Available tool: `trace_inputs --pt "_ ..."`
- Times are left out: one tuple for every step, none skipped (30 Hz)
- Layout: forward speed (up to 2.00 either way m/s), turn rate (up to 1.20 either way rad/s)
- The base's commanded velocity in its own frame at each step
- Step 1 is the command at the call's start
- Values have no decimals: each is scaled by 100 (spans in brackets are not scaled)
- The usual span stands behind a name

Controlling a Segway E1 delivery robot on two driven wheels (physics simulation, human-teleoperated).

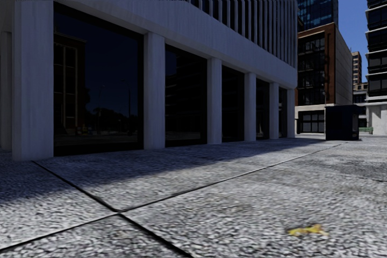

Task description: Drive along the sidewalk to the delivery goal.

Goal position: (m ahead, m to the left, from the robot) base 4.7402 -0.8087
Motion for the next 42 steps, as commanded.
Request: trace_inputs --pt "200 0" --pt "200 0" --pt "200 0" --pt "200 0" --pt "200 0" --pt "200 0" --pt "200 0" --pt "200 0" --pt "200 0" --pt "200 0" --pt "200 0" --pt "200 0" --pt "200 0" --pt "200 -3" --pt "200 -5" --pt "200 -8" --pt "200 -8" --pt "200 -19" --pt "200 -26" --pt "200 -28" --pt "200 -28" --pt "200 -28" --pt "200 -29" --pt "200 -29" --pt "200 -37" --pt "200 -41" --pt "200 -42" --pt "200 -42" --pt "198 -42" --pt "182 -42" --pt "173 -42" --pt "166 -42" --pt "166 -42" --pt "164 -42" --pt "163 -42" --pt "163 -42" --pt "161 -42" --pt "161 -42" --pt "159 -42" --pt "148 -42" --pt "137 -42" --pt "129 -42"
